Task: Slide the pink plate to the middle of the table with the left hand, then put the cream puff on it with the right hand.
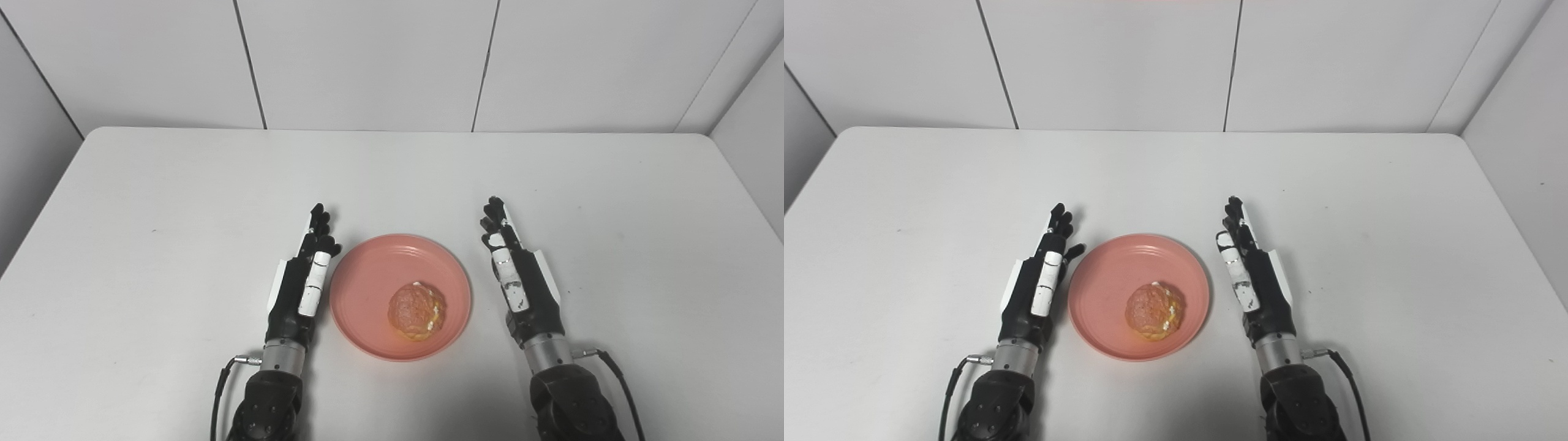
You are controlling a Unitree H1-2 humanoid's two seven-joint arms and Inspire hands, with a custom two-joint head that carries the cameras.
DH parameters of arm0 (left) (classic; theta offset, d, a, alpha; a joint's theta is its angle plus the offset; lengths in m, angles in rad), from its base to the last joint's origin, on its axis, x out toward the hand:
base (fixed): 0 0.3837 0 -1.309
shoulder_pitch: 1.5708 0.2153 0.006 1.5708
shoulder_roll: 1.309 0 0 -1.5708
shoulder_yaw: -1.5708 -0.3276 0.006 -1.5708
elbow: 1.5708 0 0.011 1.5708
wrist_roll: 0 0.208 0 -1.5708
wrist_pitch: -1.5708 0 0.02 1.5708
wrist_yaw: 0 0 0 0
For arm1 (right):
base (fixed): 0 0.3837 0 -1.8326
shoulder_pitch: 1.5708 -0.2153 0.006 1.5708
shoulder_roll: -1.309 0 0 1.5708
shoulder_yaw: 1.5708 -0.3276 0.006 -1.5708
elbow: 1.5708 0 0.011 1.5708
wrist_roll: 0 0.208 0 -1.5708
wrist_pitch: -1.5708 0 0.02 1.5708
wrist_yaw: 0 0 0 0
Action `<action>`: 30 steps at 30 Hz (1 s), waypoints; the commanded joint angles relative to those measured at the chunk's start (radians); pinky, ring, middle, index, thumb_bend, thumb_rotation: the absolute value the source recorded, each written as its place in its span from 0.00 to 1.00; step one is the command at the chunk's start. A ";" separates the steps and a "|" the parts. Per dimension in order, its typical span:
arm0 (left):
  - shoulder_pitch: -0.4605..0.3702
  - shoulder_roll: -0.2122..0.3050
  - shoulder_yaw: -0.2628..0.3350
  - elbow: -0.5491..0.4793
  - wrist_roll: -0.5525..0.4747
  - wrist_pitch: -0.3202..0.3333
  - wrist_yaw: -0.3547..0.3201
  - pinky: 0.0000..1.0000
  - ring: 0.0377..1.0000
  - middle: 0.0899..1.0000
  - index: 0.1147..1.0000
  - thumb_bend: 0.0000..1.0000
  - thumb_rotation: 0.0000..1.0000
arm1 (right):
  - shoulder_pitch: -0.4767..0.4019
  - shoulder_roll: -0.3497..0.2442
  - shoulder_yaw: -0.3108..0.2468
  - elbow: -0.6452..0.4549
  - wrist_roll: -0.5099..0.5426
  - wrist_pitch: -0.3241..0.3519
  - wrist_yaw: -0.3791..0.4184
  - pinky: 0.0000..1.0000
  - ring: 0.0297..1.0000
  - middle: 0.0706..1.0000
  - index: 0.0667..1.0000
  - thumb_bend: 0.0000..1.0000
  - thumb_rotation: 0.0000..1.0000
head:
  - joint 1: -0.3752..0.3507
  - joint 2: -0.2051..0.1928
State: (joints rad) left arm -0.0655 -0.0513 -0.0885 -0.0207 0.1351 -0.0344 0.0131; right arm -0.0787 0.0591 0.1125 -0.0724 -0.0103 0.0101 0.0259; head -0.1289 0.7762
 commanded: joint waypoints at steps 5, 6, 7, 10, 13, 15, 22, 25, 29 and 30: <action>-0.027 -0.003 0.017 0.009 -0.014 -0.060 0.018 1.00 1.00 1.00 1.00 0.77 1.00 | -0.016 0.016 -0.011 -0.005 0.020 0.000 0.005 1.00 1.00 1.00 1.00 0.68 0.97 | 0.001 0.001; -0.026 -0.005 0.020 0.010 -0.025 -0.078 0.015 1.00 1.00 1.00 1.00 0.78 1.00 | -0.016 0.016 -0.012 -0.003 0.022 -0.003 0.007 1.00 1.00 1.00 1.00 0.67 0.97 | 0.001 0.001; -0.027 -0.005 0.021 0.012 -0.031 -0.091 0.013 1.00 1.00 1.00 1.00 0.79 1.00 | -0.017 0.015 -0.012 -0.002 0.023 -0.003 0.008 1.00 1.00 1.00 1.00 0.67 0.97 | 0.001 0.000; -0.028 -0.008 0.027 0.029 -0.075 -0.143 0.001 1.00 1.00 1.00 1.00 0.80 1.00 | -0.019 0.010 -0.009 -0.001 0.015 -0.001 0.008 1.00 1.00 1.00 1.00 0.67 0.97 | 0.000 -0.003; -0.029 -0.009 0.032 0.051 -0.147 -0.192 -0.028 1.00 1.00 1.00 1.00 0.76 1.00 | -0.020 0.011 -0.009 0.002 0.020 -0.004 0.009 1.00 1.00 1.00 1.00 0.68 0.96 | 0.002 0.001; -0.029 -0.008 0.030 0.057 -0.158 -0.215 -0.032 1.00 1.00 1.00 1.00 0.75 1.00 | -0.020 0.011 -0.009 0.001 0.021 0.000 0.008 1.00 1.00 1.00 1.00 0.68 0.96 | 0.001 -0.001; -0.027 -0.007 0.027 0.066 -0.168 -0.254 -0.045 1.00 1.00 1.00 1.00 0.74 1.00 | -0.021 0.013 -0.013 -0.001 0.023 0.003 0.004 1.00 1.00 1.00 1.00 0.68 0.94 | -0.001 -0.001; -0.024 -0.004 0.025 0.058 -0.132 -0.230 -0.031 1.00 1.00 1.00 1.00 0.76 1.00 | -0.020 0.012 -0.013 -0.004 0.026 0.003 0.008 1.00 1.00 1.00 1.00 0.67 0.94 | -0.001 -0.001; -0.019 -0.005 0.019 0.031 -0.075 -0.137 -0.011 1.00 1.00 1.00 1.00 0.77 1.00 | -0.021 0.011 -0.013 -0.001 0.030 0.004 0.010 1.00 1.00 1.00 1.00 0.68 0.94 | -0.001 0.002; -0.019 -0.007 0.018 0.029 -0.073 -0.122 -0.010 1.00 1.00 1.00 1.00 0.76 1.00 | -0.021 0.012 -0.013 -0.002 0.030 0.004 0.009 1.00 1.00 1.00 1.00 0.68 0.94 | -0.001 0.002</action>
State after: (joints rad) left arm -0.0874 -0.0518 -0.0675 0.0226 0.0495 -0.1694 -0.0054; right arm -0.0793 0.0671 0.1002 -0.0492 0.0131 0.0146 0.0284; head -0.1304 0.7777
